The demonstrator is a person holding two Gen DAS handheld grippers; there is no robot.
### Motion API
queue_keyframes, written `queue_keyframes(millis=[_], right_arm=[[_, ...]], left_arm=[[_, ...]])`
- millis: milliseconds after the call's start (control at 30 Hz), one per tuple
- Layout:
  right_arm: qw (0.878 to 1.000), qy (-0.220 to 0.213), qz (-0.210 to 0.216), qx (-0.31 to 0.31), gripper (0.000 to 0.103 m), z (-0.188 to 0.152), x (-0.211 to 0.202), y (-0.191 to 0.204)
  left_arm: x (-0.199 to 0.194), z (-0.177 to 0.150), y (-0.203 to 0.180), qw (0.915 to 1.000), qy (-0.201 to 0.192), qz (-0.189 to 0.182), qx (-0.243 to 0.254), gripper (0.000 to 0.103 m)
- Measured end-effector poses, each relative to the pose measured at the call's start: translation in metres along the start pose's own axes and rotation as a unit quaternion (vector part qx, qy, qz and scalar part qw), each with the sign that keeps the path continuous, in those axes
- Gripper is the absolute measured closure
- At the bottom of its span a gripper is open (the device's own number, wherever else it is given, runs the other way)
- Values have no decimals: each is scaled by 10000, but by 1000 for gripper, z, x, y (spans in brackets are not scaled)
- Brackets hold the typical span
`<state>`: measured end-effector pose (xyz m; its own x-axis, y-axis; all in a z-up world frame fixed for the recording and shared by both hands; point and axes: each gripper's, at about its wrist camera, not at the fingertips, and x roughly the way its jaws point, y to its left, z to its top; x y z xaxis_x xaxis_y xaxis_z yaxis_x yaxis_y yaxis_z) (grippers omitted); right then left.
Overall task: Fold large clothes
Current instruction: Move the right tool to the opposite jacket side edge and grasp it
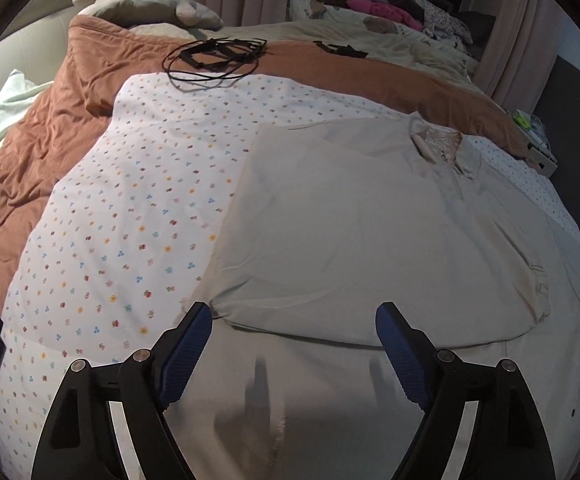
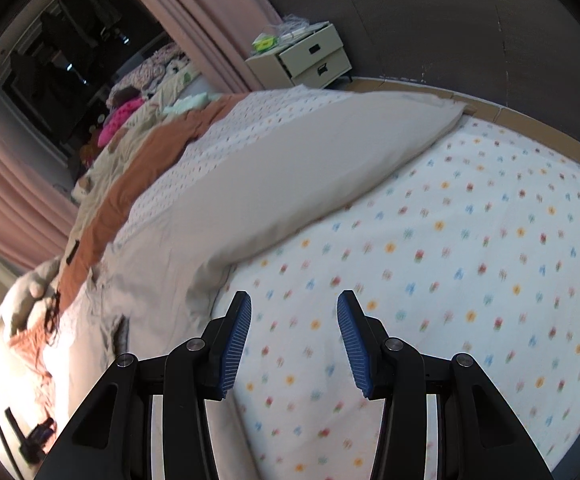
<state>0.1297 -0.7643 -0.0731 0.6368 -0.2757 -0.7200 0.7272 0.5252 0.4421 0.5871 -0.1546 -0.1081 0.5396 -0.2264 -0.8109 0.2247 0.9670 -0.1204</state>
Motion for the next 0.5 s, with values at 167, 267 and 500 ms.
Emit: queue_keyframes(millis=[167,267,500], right_arm=[[9997,-136,-10,196,57,21,7,-24],[9995,-179,21,268,57,33,15,-37],[9980,-265,137,560,57,59,43,-66]], left_arm=[[-1,4,-46,9996,-13,-124,255,18],[1,4,-76,9987,-9,-184,466,18],[11,0,-138,9959,61,-316,845,18]])
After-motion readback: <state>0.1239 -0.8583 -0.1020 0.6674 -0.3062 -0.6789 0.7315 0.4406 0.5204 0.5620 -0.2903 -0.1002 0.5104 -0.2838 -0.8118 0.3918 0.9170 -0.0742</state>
